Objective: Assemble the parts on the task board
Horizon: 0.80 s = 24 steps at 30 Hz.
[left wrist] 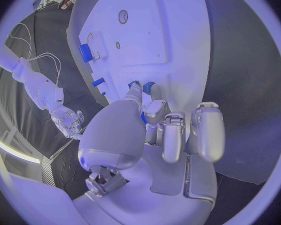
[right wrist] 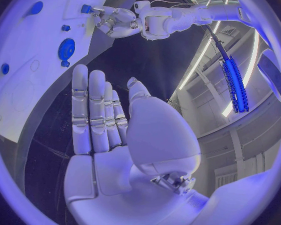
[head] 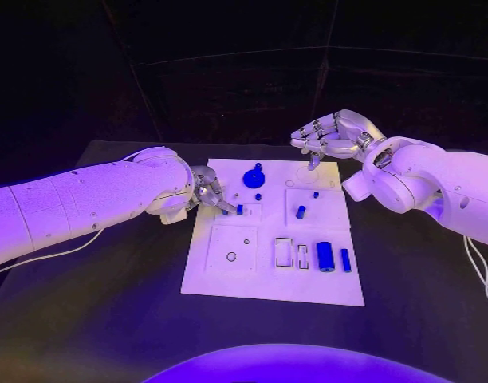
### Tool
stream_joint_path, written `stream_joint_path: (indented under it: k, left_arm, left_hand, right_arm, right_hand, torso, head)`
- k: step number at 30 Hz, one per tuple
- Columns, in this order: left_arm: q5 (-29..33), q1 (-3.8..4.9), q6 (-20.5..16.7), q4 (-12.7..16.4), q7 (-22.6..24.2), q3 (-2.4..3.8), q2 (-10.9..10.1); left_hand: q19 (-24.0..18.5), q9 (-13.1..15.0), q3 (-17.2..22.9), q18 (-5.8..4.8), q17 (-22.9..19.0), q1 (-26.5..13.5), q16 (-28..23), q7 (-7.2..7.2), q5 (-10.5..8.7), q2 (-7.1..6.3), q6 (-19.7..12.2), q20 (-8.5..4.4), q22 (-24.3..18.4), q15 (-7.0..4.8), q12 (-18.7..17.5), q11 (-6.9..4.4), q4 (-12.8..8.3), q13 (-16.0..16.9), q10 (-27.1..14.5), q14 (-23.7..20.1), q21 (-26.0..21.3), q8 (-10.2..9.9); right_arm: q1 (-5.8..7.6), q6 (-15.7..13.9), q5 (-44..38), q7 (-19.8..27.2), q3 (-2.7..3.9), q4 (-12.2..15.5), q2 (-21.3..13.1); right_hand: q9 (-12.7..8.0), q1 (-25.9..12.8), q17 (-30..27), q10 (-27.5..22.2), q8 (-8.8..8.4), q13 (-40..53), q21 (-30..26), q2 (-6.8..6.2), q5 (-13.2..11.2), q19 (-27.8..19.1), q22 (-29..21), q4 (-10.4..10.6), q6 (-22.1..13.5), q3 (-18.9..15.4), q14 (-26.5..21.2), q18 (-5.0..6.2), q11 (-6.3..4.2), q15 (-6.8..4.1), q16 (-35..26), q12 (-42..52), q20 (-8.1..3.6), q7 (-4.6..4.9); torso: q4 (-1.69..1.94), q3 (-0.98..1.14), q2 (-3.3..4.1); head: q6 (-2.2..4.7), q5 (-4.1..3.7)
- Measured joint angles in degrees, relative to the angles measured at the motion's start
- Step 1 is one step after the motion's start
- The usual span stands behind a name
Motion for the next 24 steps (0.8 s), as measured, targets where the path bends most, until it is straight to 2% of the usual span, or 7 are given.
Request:
stream_joint_path:
  k: [5,15,19,24]
  left_arm:
    - [-0.1,0.01,0.4,-0.2,0.0,-0.01,0.0]
    - [-0.3,0.02,0.8,-0.3,0.0,-0.01,0.2]
    - [-0.3,0.02,0.9,-0.3,0.0,-0.01,0.2]
    - [-0.3,0.10,0.5,-0.1,0.1,0.05,0.3]
  left_hand:
    - [0.0,-0.1,0.0,0.00,0.0,0.7,0.0,0.00,0.00,0.18,0.0,0.00,0.0,0.00,0.0,0.00,0.0,0.0,0.0,0.0,-0.2,0.0]
    - [0.0,-0.4,0.4,0.00,0.0,3.1,0.0,0.00,0.00,1.49,0.0,0.00,0.0,0.00,0.0,-0.15,-0.8,-0.1,-0.2,0.0,-0.2,-0.2]
    - [0.0,-0.6,1.4,0.00,0.0,5.2,0.0,0.00,0.00,2.48,0.0,0.00,0.0,0.00,0.0,-0.20,-1.8,-0.1,-0.2,0.0,-0.2,-0.6]
    - [0.0,-1.1,4.7,0.00,0.0,8.8,0.0,-0.21,-0.06,3.34,-0.4,0.00,0.0,0.00,-0.2,-0.38,-4.0,-0.3,-0.6,0.0,-0.2,-1.1]
  right_arm:
    - [0.00,0.0,0.0,0.0,0.00,0.0,0.0]
    - [0.00,0.0,0.0,0.0,0.00,0.1,0.0]
    - [0.00,0.0,0.0,0.0,0.00,0.1,0.0]
    - [0.00,0.0,0.0,0.0,0.00,0.1,-0.1]
  right_hand:
    - [0.0,0.0,0.0,0.0,0.00,0.0,0.0,0.00,0.0,0.0,0.0,0.0,0.0,0.0,0.0,0.00,0.00,0.00,0.0,0.0,0.00,0.00]
    - [0.0,0.0,0.1,0.0,0.00,-0.1,0.0,0.00,0.0,0.2,0.0,0.0,0.0,0.0,0.0,0.00,0.00,0.00,0.0,0.0,-0.22,0.00]
    - [0.0,0.0,0.1,0.0,0.00,-0.1,0.0,0.00,0.0,0.2,0.0,0.0,0.0,0.0,0.0,0.00,0.00,0.00,0.0,0.0,-0.22,0.00]
    - [0.0,0.0,0.1,0.0,0.00,-0.1,0.0,0.00,0.0,0.2,0.0,0.0,0.0,0.0,0.0,0.00,0.00,0.00,0.0,0.0,-0.21,0.00]
  torso:
    - [0.00,0.00,-0.02]
    - [-0.02,-0.01,-0.02]
    - [-0.04,-0.01,-0.03]
    - [-0.04,-0.03,-0.03]
  head:
    - [-0.03,0.01]
    - [-0.08,-0.04]
    - [-0.13,-0.04]
    - [-0.13,-0.03]
